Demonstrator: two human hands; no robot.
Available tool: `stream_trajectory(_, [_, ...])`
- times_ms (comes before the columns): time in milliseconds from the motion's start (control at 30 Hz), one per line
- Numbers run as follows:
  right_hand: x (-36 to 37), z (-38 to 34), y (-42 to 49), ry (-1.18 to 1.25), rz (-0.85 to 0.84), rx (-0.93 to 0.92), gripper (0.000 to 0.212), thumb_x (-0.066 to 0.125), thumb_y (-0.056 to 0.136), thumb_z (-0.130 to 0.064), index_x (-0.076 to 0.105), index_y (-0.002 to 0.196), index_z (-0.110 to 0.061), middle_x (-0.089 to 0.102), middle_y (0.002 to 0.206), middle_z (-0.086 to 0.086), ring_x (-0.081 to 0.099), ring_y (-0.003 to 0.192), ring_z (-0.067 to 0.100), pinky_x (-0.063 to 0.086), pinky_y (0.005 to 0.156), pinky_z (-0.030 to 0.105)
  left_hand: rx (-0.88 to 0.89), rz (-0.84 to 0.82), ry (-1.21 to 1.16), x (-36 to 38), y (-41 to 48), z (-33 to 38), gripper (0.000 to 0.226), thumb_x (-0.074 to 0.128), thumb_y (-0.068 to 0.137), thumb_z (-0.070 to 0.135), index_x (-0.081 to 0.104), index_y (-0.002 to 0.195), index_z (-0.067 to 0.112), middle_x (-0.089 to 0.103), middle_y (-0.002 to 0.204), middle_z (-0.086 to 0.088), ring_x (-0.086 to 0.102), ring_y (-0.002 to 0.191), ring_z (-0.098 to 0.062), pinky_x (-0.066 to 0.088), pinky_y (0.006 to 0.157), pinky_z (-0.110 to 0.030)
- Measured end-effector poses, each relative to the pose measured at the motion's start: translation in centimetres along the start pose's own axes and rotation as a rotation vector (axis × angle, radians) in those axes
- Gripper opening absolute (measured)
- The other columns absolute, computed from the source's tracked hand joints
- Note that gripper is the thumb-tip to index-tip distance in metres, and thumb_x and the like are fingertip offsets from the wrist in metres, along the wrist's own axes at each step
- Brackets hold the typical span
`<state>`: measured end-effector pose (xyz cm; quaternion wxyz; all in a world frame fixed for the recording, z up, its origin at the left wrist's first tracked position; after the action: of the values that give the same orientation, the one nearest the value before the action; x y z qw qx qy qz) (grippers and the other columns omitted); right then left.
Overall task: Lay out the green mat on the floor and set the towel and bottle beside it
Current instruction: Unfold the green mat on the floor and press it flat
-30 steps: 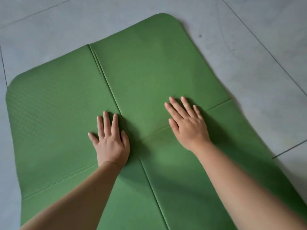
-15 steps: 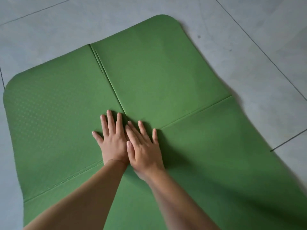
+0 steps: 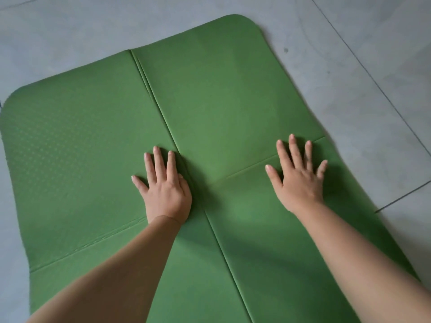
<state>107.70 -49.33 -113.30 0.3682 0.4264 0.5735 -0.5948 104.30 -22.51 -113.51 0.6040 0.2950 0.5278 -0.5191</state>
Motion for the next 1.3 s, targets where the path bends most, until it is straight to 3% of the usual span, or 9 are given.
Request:
stream_trajectory(67, [-0.6,-3.6,-1.3,0.115,0.075,-0.011,0.079,-0.002,0.085,-0.064,0.000,0.150,-0.020,-0.019,0.156,0.002,-0.016,0.144,0.026,-0.007,0.111,0.054,0.002,-0.003,0.004,0.0,0.0,0.0,0.058,0.034,0.093,0.020,0.020,0.149,0.018,0.001,0.159,-0.006,-0.005,0.147,-0.025,-0.001,0.111,-0.060])
stream_trajectory(233, [1.0,-16.5,-5.2,0.310,-0.013,-0.492,0.061,0.013,0.095,-0.049,0.017,0.150,-0.024,-0.006,0.157,-0.009,-0.011,0.145,0.017,-0.009,0.112,0.051,0.010,-0.054,0.042,0.4,0.1,-0.4,0.061,0.031,0.094,0.027,0.011,0.151,0.020,-0.010,0.159,-0.003,-0.014,0.146,-0.021,-0.005,0.112,-0.059])
stream_trajectory(367, [2.1,-15.1,-3.4,0.120,0.024,-0.557,0.054,0.020,0.097,-0.045,0.007,0.149,-0.034,-0.010,0.155,-0.019,-0.007,0.146,0.014,-0.002,0.114,0.052,0.015,-0.035,0.007,0.0,0.1,0.0,0.064,0.019,0.088,0.032,0.016,0.150,0.019,-0.005,0.159,-0.004,-0.010,0.146,-0.022,-0.005,0.111,-0.059])
stream_trajectory(567, [-0.3,-1.8,2.8,-0.118,0.013,-0.206,0.064,-0.017,0.076,-0.069,-0.036,0.130,-0.042,-0.042,0.141,-0.015,-0.018,0.144,0.019,0.006,0.112,0.058,0.020,-0.012,0.053,0.1,0.1,-0.1,0.064,0.033,0.090,0.032,0.017,0.150,0.017,-0.003,0.159,-0.006,-0.007,0.146,-0.024,-0.002,0.111,-0.060])
stream_trajectory(733, [-1.3,6.9,1.0,-0.151,-0.113,0.077,0.082,-0.016,0.070,-0.070,-0.024,0.143,-0.034,-0.033,0.148,-0.009,-0.018,0.143,0.030,0.006,0.112,0.059,0.044,-0.004,0.084,0.6,0.2,-0.3,0.070,0.037,0.088,0.045,0.015,0.149,0.018,-0.003,0.159,-0.006,-0.007,0.146,-0.025,-0.003,0.111,-0.060])
stream_trajectory(1000, [5.1,0.0,-14.1,0.072,-0.073,-0.156,0.066,0.024,0.094,-0.053,-0.003,0.149,-0.031,-0.025,0.149,-0.011,-0.008,0.146,0.023,0.007,0.114,0.053,0.086,-0.075,0.112,1.9,-6.1,4.1,0.068,0.034,0.092,0.037,0.013,0.150,0.009,-0.002,0.158,-0.013,-0.004,0.145,-0.034,0.005,0.113,-0.061])
stream_trajectory(1067, [5.9,0.9,-16.1,0.074,-0.017,-0.151,0.062,0.037,0.093,-0.048,0.017,0.149,-0.028,-0.005,0.153,-0.008,0.010,0.146,0.026,0.017,0.110,0.059,0.214,-0.175,0.156,4.2,-12.9,7.9,0.075,0.028,0.087,0.046,0.014,0.149,0.007,0.002,0.158,-0.016,0.000,0.144,-0.038,0.010,0.108,-0.066])
stream_trajectory(1167, [5.6,4.5,-16.8,0.035,0.056,-0.151,0.057,0.034,0.088,-0.045,0.041,0.140,-0.023,0.031,0.150,-0.002,0.039,0.134,0.029,0.036,0.097,0.063,0.539,-0.279,0.264,6.7,-20.9,12.0,0.075,0.033,0.078,0.051,0.046,0.137,0.006,0.035,0.148,-0.017,0.031,0.135,-0.042,0.027,0.093,-0.073])
stream_trajectory(1300, [6.7,13.6,-17.7,0.063,0.043,0.059,0.062,0.020,0.089,-0.050,0.024,0.146,-0.025,0.010,0.153,-0.006,0.015,0.142,0.022,0.022,0.105,0.063,0.587,-0.299,0.357,7.3,-21.2,11.9,0.075,0.036,0.075,0.053,0.050,0.134,0.008,0.040,0.146,-0.017,0.036,0.133,-0.042,0.028,0.092,-0.073])
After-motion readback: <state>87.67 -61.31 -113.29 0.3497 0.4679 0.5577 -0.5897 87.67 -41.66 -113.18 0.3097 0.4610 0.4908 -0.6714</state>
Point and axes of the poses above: each hand's wrist, its own y-axis towards the middle knuckle, its own x-axis out of the palm, z = x × y, the point moved 6 cm from there along y, towards the middle knuckle
